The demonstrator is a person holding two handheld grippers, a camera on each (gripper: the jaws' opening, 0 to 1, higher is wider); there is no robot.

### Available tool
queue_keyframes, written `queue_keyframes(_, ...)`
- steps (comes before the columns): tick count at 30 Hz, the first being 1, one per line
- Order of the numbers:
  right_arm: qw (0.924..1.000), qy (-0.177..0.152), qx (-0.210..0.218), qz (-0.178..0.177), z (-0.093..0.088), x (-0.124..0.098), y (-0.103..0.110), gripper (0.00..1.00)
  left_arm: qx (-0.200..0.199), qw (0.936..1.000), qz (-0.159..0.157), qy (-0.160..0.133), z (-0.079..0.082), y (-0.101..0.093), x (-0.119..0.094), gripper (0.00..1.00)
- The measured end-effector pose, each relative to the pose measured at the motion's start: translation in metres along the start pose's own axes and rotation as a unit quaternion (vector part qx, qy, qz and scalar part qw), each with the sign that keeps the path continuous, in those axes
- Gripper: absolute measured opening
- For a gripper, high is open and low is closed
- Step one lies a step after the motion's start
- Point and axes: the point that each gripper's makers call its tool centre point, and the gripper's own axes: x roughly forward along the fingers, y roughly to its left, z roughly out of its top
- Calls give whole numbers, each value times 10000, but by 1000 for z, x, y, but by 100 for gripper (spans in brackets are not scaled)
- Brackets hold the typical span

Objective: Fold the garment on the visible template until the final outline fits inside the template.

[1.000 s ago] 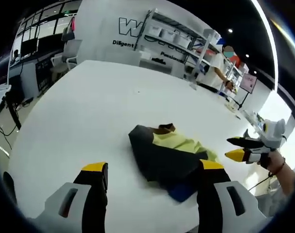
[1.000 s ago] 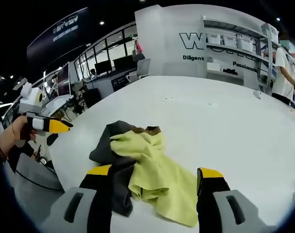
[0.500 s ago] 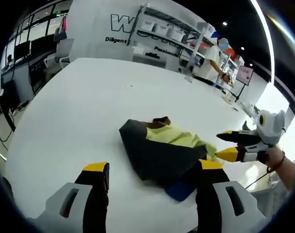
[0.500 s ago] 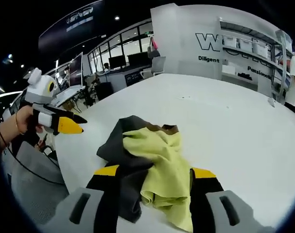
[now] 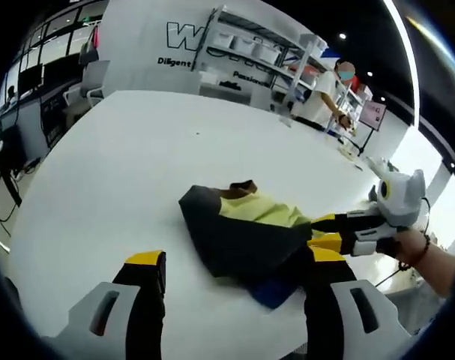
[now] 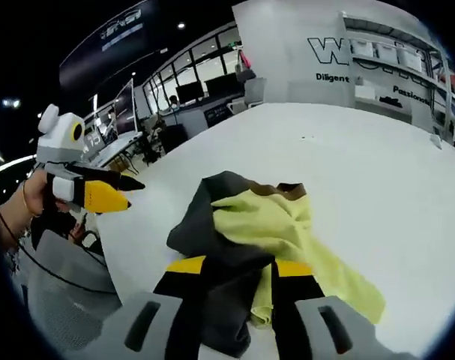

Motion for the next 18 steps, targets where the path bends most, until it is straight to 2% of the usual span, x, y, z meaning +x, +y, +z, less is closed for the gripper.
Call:
queue_keyframes(5,9999,68,95,-61,-3,3,-3,24,158,9999,17,29,-1,0,-2,77)
queue_keyframes(11,9999,82,107,-80,-4,3,-4,5,254,9997,54,-13,1,0,-4,80)
queue_keyframes(14,9999,71,107,-60,-3,3,-3,0,321,9995,83,-13,1,0,-5,82)
queue_keyframes(18,10000,79,32,30,-3,2,4,0,363,9993,67,-48,3,-1,-7,83)
